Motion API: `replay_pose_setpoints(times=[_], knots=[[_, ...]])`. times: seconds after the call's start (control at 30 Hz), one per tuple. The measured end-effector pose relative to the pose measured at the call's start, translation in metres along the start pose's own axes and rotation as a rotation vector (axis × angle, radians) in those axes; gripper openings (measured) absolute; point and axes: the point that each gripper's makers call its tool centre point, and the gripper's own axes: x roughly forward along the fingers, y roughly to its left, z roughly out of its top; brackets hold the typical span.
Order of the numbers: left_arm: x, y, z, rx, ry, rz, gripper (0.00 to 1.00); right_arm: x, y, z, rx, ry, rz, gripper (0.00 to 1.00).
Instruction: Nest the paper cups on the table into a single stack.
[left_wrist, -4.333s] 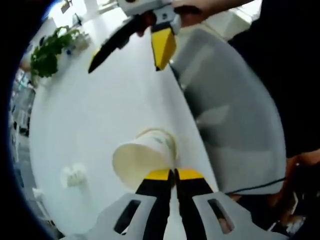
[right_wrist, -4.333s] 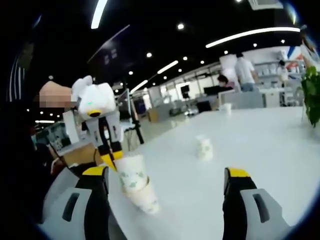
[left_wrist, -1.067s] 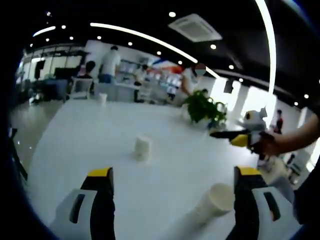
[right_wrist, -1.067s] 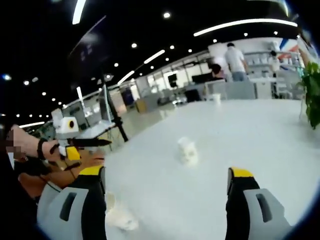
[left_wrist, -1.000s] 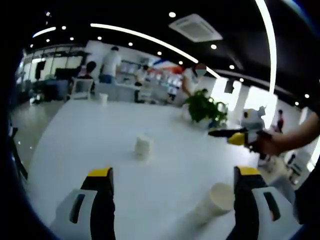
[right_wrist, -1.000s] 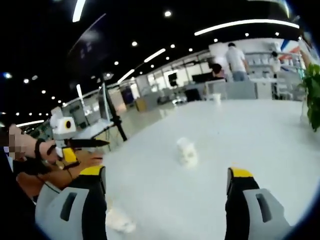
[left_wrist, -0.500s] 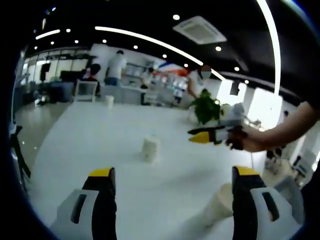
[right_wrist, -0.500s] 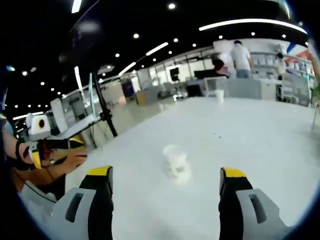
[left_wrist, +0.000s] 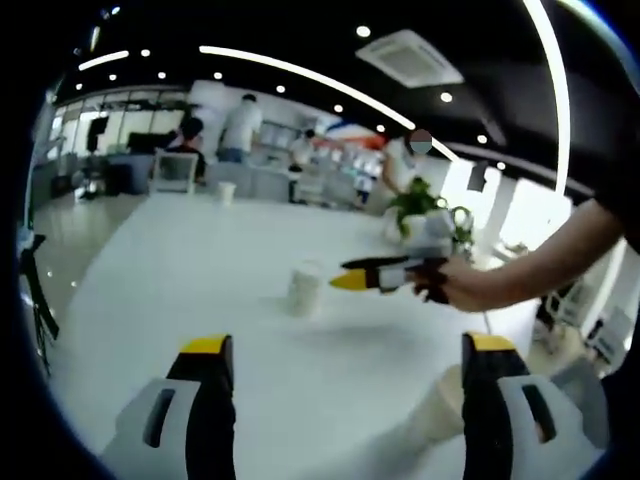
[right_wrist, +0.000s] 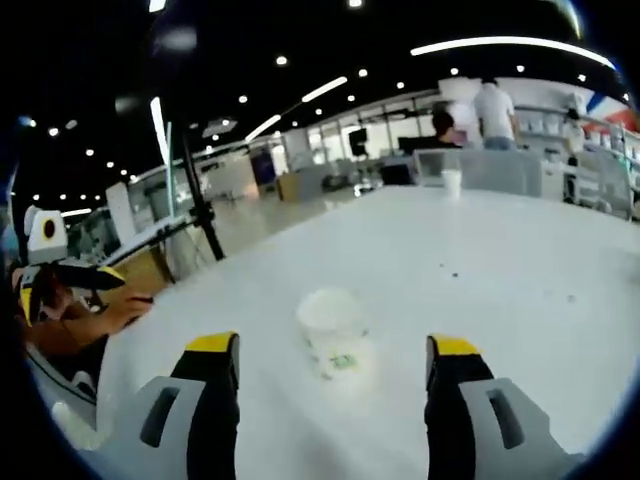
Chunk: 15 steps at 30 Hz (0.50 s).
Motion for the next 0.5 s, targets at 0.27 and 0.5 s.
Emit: replay_pose_setpoints(times=[0.27,0.5], knots=[[0.004,0.005,-0.003,-0.027,0.015,0.015,0.93,0.027,0.010,0.002,-0.020,-0.004,0.008,0.68],[0.003,0.013,-0.002,-0.039,0.008,0.038,0.92,0.041,0.008,0.007,-0.058,-0.009,0.012,0.52]])
